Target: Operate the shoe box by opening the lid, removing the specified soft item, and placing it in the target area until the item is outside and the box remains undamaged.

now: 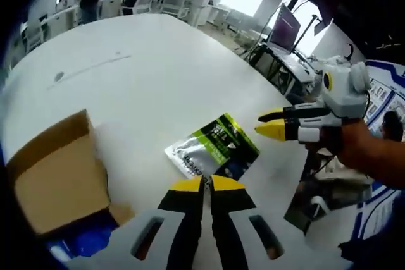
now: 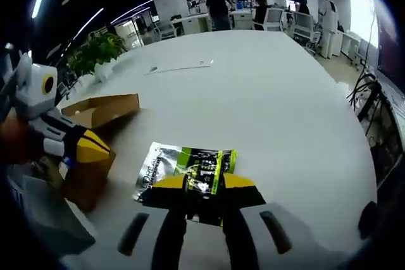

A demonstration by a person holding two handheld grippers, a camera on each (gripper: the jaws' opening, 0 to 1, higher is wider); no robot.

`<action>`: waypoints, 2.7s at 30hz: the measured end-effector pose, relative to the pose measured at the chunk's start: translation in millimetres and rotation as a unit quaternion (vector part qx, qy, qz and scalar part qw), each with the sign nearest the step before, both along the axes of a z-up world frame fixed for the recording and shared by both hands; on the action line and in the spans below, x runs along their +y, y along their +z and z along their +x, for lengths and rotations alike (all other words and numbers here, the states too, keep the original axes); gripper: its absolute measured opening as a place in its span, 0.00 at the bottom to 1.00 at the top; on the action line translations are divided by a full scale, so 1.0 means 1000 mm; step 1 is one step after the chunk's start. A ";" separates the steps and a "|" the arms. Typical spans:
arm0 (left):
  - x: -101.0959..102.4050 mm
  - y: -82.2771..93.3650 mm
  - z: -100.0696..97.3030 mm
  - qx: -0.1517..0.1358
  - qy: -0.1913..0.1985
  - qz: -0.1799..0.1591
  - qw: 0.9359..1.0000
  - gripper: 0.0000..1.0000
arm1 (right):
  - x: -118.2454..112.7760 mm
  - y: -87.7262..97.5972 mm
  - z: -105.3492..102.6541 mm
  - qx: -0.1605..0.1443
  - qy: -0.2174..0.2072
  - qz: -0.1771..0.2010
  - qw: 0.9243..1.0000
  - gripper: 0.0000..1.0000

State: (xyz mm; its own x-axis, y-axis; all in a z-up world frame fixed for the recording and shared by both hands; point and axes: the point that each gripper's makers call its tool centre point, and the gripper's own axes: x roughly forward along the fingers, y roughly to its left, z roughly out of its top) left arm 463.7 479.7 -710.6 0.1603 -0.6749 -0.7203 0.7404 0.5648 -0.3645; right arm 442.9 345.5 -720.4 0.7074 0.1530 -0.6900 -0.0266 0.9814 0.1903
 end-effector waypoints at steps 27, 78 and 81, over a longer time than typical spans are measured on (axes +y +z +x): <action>0.202 0.037 -0.017 0.001 0.144 -0.079 0.986 0.00 | 0.147 0.040 -0.018 -0.008 0.076 0.010 0.997 0.15; 0.306 0.019 -0.009 0.014 0.204 -0.089 0.975 0.00 | 0.337 0.002 0.027 0.035 0.228 0.009 0.973 0.12; 0.307 0.018 -0.008 0.015 0.206 -0.089 0.974 0.00 | 0.340 -0.004 0.035 0.037 0.231 0.009 0.972 0.12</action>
State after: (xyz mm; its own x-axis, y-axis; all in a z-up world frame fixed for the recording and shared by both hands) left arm 455.7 786.7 -692.2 0.4250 -0.6719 -0.6067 0.4519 0.7381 -0.5009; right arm 477.4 685.5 -724.8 0.5096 0.4545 -0.7306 -0.4494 0.8647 0.2244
